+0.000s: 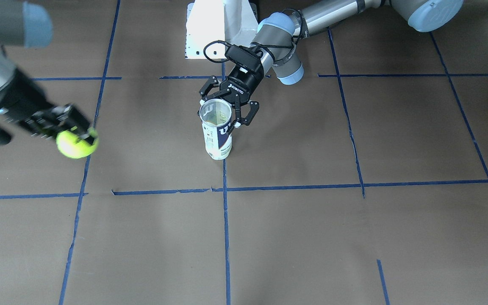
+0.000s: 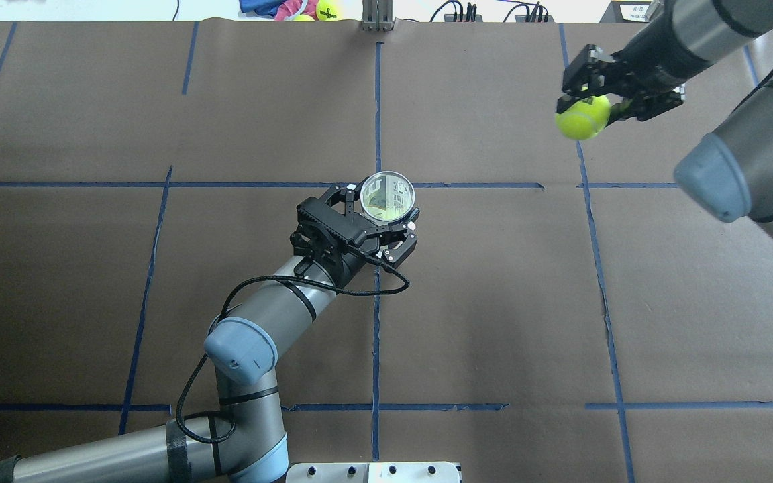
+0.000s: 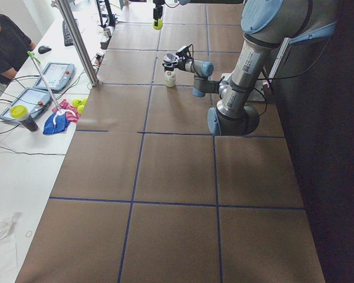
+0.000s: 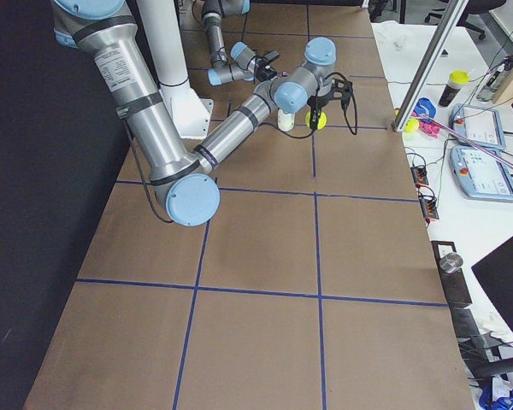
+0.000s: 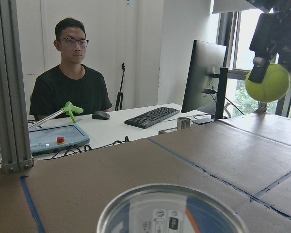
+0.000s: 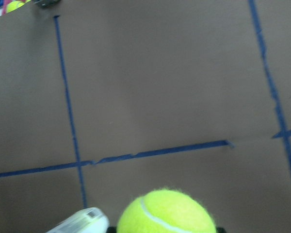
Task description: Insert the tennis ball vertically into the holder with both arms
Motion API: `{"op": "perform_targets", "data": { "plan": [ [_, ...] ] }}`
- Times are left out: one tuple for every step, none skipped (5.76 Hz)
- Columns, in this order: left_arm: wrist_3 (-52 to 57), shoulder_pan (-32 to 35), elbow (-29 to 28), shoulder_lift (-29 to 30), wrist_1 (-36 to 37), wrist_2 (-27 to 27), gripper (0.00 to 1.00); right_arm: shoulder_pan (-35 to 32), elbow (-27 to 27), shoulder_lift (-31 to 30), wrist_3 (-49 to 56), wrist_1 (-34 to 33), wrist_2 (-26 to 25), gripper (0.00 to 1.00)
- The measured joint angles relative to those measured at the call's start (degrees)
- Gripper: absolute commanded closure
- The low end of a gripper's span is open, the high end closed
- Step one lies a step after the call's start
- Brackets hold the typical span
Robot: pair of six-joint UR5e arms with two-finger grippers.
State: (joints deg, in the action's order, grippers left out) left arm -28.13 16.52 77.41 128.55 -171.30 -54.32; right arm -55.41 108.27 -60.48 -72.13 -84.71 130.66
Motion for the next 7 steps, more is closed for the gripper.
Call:
{"op": "perform_targets", "data": {
  "plan": [
    [0.0, 0.0, 0.0, 0.0, 0.0, 0.0, 0.08, 7.03, 0.9, 5.31, -10.08, -0.11, -5.4, 0.96],
    [0.0, 0.0, -0.04, -0.01, 0.0, 0.0, 0.08, 11.97, 0.76, 8.79, -14.84, -0.19, -10.29, 0.95],
    [0.0, -0.03, -0.05, 0.01, 0.0, 0.0, 0.08, 14.74, 0.03, 11.1, -16.88, -0.25, -13.27, 0.92],
    [0.0, -0.04, -0.06, 0.03, 0.0, 0.0, 0.08, 16.01, -0.93, 12.48, -17.74, -0.27, -14.83, 0.87],
    [0.0, -0.04, -0.04, 0.01, 0.0, 0.0, 0.08, 16.42, -1.45, 13.03, -17.97, -0.27, -15.57, 0.54],
    [0.0, -0.04, -0.01, -0.03, 0.0, 0.0, 0.08, 16.55, -1.98, 13.43, -18.02, -0.3, -15.79, 0.28],
    [0.0, -0.03, -0.01, -0.04, 0.0, 0.0, 0.08, 16.7, -2.56, 13.75, -18.04, -0.37, -15.85, 0.2]
  ]
}}
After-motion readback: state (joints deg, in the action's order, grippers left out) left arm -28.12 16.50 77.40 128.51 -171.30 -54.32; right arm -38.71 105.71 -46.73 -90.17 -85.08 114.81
